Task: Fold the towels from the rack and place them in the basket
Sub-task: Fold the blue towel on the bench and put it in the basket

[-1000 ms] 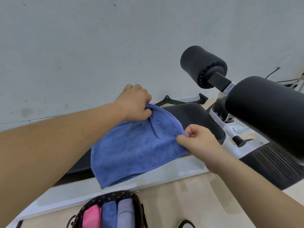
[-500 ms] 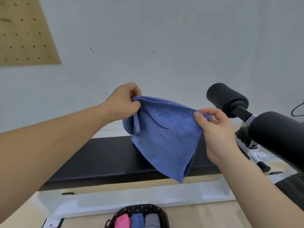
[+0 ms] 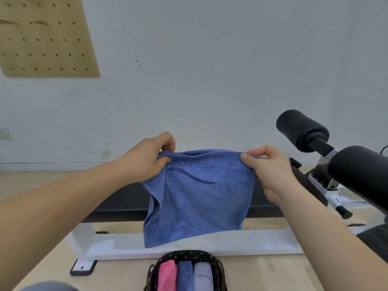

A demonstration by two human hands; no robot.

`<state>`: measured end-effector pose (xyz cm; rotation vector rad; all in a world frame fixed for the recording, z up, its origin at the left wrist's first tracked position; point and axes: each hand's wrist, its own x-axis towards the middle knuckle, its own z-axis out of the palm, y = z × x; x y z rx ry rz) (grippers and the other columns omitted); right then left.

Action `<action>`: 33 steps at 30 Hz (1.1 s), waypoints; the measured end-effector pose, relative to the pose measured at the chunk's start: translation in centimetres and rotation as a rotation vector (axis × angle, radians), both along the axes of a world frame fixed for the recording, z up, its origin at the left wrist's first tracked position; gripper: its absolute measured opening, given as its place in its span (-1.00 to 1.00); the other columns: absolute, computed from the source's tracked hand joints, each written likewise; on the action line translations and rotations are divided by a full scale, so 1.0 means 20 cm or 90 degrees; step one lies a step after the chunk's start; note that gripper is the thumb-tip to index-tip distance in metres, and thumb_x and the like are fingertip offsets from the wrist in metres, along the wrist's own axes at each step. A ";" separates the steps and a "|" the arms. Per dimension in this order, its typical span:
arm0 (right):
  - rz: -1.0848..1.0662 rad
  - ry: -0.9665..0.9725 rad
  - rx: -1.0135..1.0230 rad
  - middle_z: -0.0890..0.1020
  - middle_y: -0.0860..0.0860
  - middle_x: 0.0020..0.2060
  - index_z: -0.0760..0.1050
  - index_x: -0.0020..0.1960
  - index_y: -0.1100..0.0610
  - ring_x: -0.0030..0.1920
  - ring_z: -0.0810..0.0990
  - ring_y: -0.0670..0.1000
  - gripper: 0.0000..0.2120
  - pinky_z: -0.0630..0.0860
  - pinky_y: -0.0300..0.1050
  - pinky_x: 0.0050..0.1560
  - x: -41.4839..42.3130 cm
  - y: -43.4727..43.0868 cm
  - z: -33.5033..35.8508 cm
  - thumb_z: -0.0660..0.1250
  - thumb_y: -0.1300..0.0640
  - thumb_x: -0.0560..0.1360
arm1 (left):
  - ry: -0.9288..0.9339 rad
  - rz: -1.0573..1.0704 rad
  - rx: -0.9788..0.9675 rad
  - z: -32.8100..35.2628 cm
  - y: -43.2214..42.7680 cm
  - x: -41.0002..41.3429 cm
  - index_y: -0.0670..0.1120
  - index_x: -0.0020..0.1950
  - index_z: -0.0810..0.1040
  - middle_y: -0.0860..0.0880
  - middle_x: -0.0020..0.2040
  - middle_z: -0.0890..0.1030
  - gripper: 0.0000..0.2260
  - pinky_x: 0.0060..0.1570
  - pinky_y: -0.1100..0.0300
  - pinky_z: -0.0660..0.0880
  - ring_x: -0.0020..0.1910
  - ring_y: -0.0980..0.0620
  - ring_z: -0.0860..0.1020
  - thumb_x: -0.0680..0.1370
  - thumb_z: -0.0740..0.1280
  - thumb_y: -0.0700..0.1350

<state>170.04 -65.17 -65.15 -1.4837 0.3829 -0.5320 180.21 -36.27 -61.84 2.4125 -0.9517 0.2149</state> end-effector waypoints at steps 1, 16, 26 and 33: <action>0.015 0.025 -0.006 0.65 0.12 -0.14 0.54 -0.12 0.13 -0.13 0.61 0.09 -0.84 0.54 -0.03 -0.12 0.01 0.00 -0.01 0.52 0.25 0.50 | 0.000 0.005 0.004 0.00 0.01 0.00 0.16 0.04 0.42 0.18 0.01 0.59 -0.76 -0.19 0.18 0.52 -0.19 0.09 0.59 0.60 0.31 -0.20; -0.050 0.006 0.053 0.70 0.07 -0.16 0.65 -0.09 0.17 -0.17 0.66 0.02 -0.89 0.57 -0.17 -0.18 0.06 -0.08 -0.11 0.55 0.30 0.45 | 0.061 -0.003 0.127 -0.13 0.00 0.07 0.08 -0.11 0.62 0.12 -0.16 0.65 -0.91 -0.17 0.19 0.51 -0.19 0.11 0.57 0.57 0.46 0.03; -0.111 0.008 0.022 0.67 0.18 -0.04 0.61 -0.06 0.22 -0.15 0.76 0.12 -0.91 0.68 -0.17 -0.13 0.07 -0.12 -0.18 0.50 0.33 0.50 | 0.080 -0.017 0.284 -0.19 -0.04 0.05 0.02 -0.23 0.49 0.12 -0.29 0.51 -0.79 -0.35 0.29 0.31 -0.33 0.15 0.42 0.50 0.49 -0.02; -0.063 0.014 0.103 0.66 0.18 -0.03 0.60 0.02 0.28 -0.04 0.74 0.18 -0.81 0.68 -0.14 -0.07 0.04 -0.17 -0.21 0.52 0.40 0.46 | 0.225 0.079 -0.007 -0.25 0.07 0.09 -0.04 -0.12 0.65 -0.01 -0.15 0.69 -0.90 -0.15 0.17 0.53 -0.19 0.04 0.60 0.52 0.53 -0.07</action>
